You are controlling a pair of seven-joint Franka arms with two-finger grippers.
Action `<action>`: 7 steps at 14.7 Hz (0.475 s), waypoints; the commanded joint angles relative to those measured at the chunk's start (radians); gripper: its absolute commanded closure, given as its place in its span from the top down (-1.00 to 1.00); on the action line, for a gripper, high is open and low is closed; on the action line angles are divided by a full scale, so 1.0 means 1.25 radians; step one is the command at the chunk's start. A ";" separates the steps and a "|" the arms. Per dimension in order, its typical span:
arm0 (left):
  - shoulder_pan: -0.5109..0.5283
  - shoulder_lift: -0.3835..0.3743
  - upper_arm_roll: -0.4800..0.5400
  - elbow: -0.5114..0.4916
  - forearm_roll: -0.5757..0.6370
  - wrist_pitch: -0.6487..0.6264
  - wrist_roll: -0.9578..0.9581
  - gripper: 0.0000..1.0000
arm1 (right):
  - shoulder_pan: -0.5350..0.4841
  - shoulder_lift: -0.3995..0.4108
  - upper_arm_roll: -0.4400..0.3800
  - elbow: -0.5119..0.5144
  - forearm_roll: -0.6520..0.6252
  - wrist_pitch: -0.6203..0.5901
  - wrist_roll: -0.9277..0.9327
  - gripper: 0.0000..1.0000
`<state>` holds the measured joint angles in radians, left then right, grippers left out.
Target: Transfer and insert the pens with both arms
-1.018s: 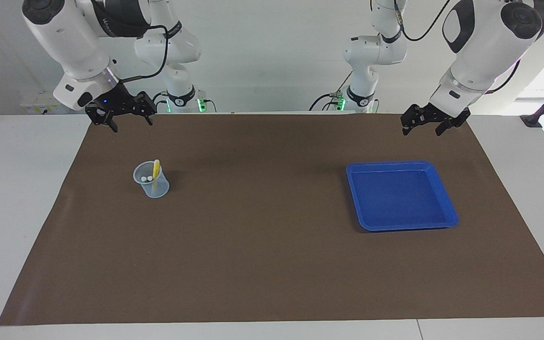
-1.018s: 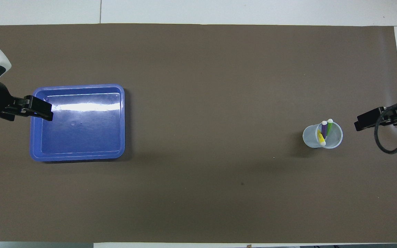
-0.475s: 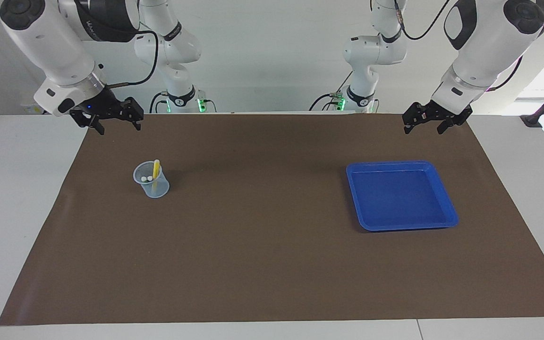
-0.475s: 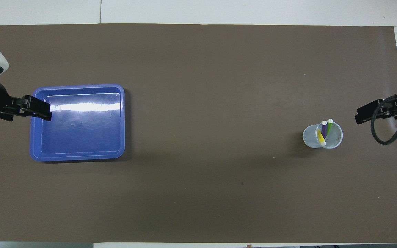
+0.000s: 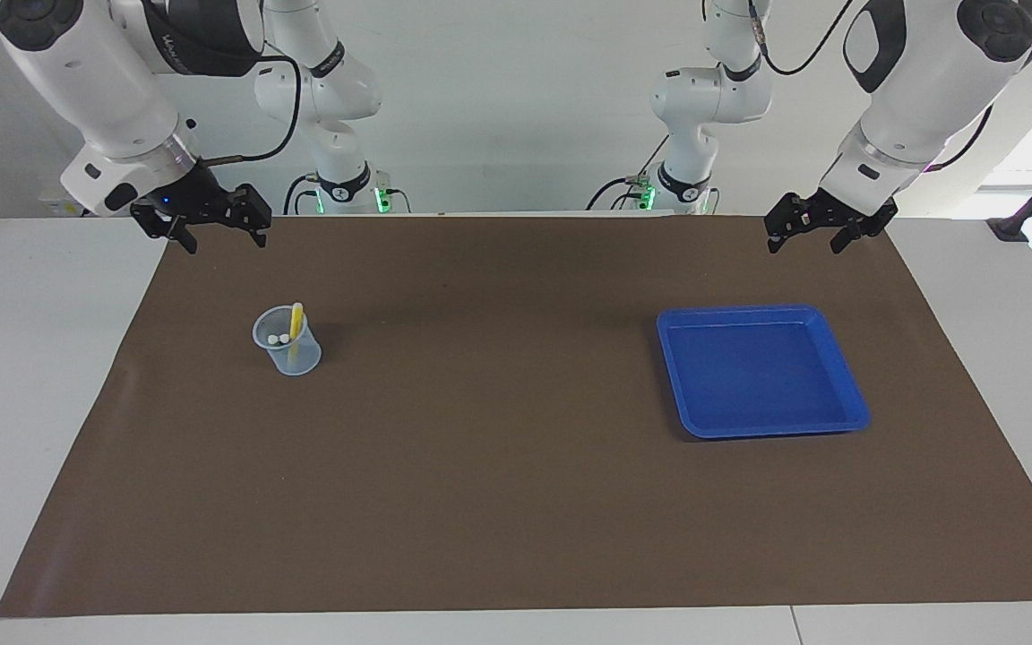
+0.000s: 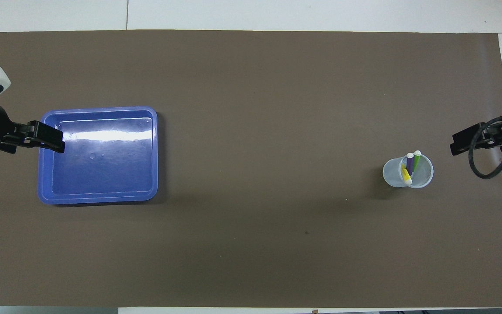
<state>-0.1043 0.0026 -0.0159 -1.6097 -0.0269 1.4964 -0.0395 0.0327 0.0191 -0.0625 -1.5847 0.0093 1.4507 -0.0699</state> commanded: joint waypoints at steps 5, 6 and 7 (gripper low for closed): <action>-0.007 -0.008 0.011 0.005 -0.007 -0.015 -0.008 1.00 | 0.006 -0.004 -0.009 0.010 -0.006 -0.011 0.017 1.00; -0.007 -0.007 0.011 0.005 -0.007 -0.015 -0.008 1.00 | 0.005 -0.003 -0.008 0.017 -0.007 -0.009 0.011 1.00; -0.007 -0.007 0.011 0.005 -0.007 -0.015 -0.008 1.00 | 0.006 -0.004 -0.008 0.018 -0.007 -0.011 0.009 1.00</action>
<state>-0.1043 0.0025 -0.0159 -1.6097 -0.0269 1.4963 -0.0397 0.0328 0.0189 -0.0664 -1.5777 0.0093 1.4507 -0.0669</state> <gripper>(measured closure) 0.000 0.000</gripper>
